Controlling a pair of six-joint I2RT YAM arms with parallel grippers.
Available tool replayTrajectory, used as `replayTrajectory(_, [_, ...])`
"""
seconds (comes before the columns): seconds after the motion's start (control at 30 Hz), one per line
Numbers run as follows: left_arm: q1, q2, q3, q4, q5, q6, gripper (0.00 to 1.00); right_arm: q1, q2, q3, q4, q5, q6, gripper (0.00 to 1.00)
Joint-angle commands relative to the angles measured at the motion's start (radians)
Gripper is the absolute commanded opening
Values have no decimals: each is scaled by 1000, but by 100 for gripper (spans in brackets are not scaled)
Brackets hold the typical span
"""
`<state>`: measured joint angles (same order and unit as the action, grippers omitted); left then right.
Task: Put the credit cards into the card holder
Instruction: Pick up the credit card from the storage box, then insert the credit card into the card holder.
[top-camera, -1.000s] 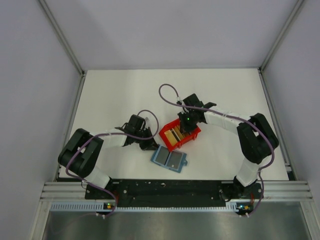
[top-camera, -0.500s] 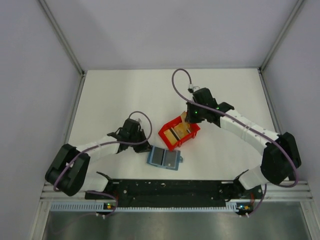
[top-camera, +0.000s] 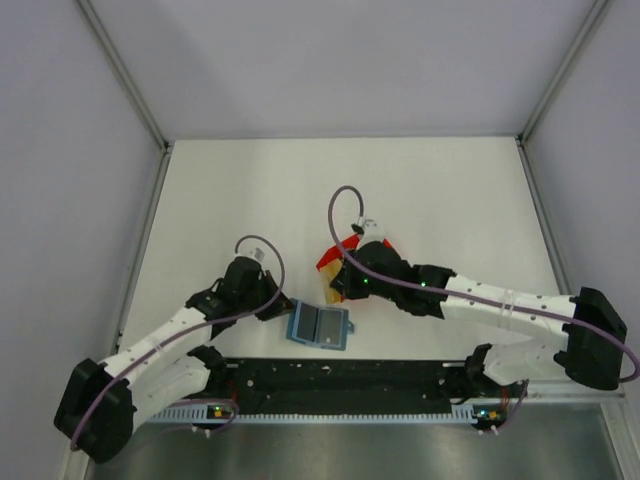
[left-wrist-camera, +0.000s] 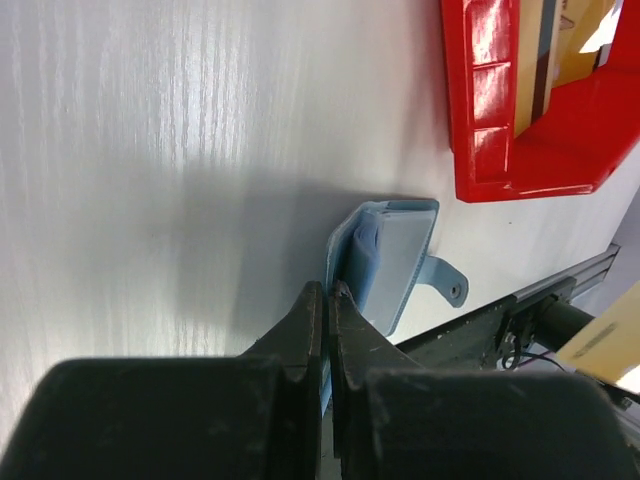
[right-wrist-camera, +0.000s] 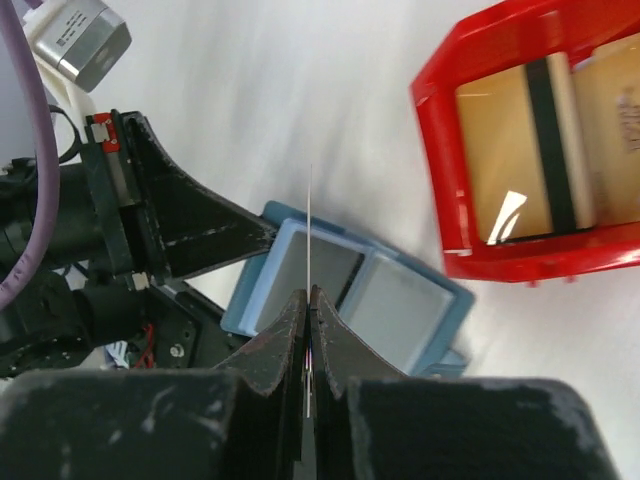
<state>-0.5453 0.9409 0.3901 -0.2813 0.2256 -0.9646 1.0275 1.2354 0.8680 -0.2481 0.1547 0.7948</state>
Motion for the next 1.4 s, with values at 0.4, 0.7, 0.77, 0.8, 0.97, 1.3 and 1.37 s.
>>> replayTrajectory(0.4, [-27, -131, -48, -74, -95, -97, 0, 338, 216, 55, 187, 523, 399, 0])
replayTrajectory(0.7, [-27, -143, -48, -56, -66, -92, 0, 348, 280, 42, 286, 399, 353, 0])
replayTrajectory(0.77, [-28, -146, -53, -58, -63, -94, 0, 347, 291, 42, 308, 382, 345, 0])
replayTrajectory(0.8, [-28, -149, -51, -56, -60, -95, 0, 348, 297, 39, 317, 370, 342, 0])
replayTrajectory(0.97, [-31, -159, -51, -58, -57, -102, 0, 355, 322, 51, 299, 368, 356, 0])
replayTrajectory(1.3, [-31, -165, -57, -59, -72, -108, 0, 375, 329, 58, 253, 413, 377, 0])
replayTrajectory(1.37, [-31, -165, -60, -59, -75, -108, 0, 375, 329, 57, 251, 416, 379, 0])
